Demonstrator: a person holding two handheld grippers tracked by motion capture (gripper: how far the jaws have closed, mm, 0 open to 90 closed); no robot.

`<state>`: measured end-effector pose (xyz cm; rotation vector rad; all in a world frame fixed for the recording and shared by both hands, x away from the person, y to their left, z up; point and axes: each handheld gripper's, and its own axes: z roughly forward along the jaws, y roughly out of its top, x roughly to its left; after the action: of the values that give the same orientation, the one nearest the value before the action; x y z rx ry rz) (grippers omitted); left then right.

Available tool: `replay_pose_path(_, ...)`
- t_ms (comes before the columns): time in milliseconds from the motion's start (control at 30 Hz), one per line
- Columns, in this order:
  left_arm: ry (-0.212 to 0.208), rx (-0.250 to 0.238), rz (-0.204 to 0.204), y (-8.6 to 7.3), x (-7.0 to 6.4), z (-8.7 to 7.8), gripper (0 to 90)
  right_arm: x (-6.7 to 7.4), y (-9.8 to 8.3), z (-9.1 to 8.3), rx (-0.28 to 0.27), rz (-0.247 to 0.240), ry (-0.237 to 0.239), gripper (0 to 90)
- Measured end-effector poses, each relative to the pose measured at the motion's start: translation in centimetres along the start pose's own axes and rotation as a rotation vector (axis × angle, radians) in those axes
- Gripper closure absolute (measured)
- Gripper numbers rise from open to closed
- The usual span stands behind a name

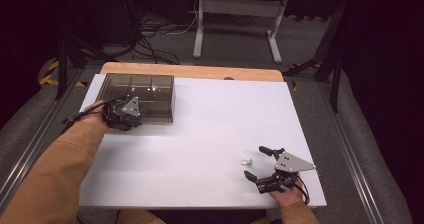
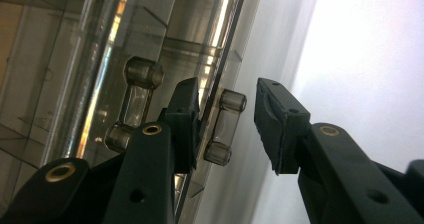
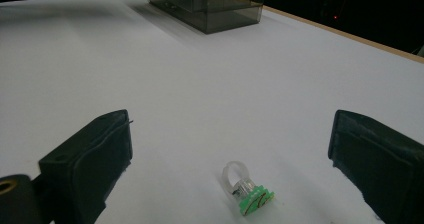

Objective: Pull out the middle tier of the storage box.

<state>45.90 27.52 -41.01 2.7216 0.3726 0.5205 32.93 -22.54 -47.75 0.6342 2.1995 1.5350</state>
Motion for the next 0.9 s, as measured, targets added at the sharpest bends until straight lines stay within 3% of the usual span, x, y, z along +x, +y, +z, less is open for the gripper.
replay_pose_path(533, 0.033, 0.035, 0.048, 0.28, -0.19, 0.42, 68.3, -0.03, 0.0, -0.01, -0.001, 0.004, 0.0, 4.2)
replay_pose_path(900, -0.009, 0.051, 0.073, 0.21, -0.92, -0.24, 69.5, -0.03, 0.0, 0.03, 0.0, -0.001, 0.0, 4.2)
